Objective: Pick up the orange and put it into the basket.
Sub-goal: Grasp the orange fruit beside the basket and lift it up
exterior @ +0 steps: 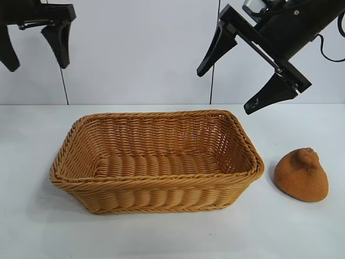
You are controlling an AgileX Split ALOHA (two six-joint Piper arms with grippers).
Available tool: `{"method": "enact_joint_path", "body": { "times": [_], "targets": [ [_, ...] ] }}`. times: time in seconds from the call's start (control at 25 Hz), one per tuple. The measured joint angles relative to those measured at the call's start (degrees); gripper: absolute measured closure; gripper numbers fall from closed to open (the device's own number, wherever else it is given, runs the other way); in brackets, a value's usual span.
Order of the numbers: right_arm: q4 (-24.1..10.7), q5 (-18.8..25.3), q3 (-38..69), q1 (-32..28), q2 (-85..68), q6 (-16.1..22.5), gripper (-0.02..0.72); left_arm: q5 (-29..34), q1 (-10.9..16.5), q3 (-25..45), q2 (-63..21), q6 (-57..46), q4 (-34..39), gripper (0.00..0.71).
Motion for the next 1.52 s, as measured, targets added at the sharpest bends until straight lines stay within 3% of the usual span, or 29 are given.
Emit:
{"method": "enact_joint_path", "body": {
  "times": [0.16,0.4,1.28,1.52],
  "targets": [
    [0.0,-0.1,0.0,0.0,0.0,0.0,0.01,0.2,3.9,0.0,-0.1,0.5,1.2,0.092],
    [-0.1,-0.1,0.0,0.0,0.0,0.0,0.01,0.2,4.4,5.6,-6.0,2.0,1.2,0.095],
    [0.1,0.0,0.0,0.0,0.0,0.0,0.01,0.6,4.4,56.2,-64.8,4.1,1.4,0.095],
    [0.7,3.0,-1.8,0.0,0.0,-1.3,0.01,-4.7,4.4,69.6,-78.3,4.1,0.4,0.095]
  ]
}}
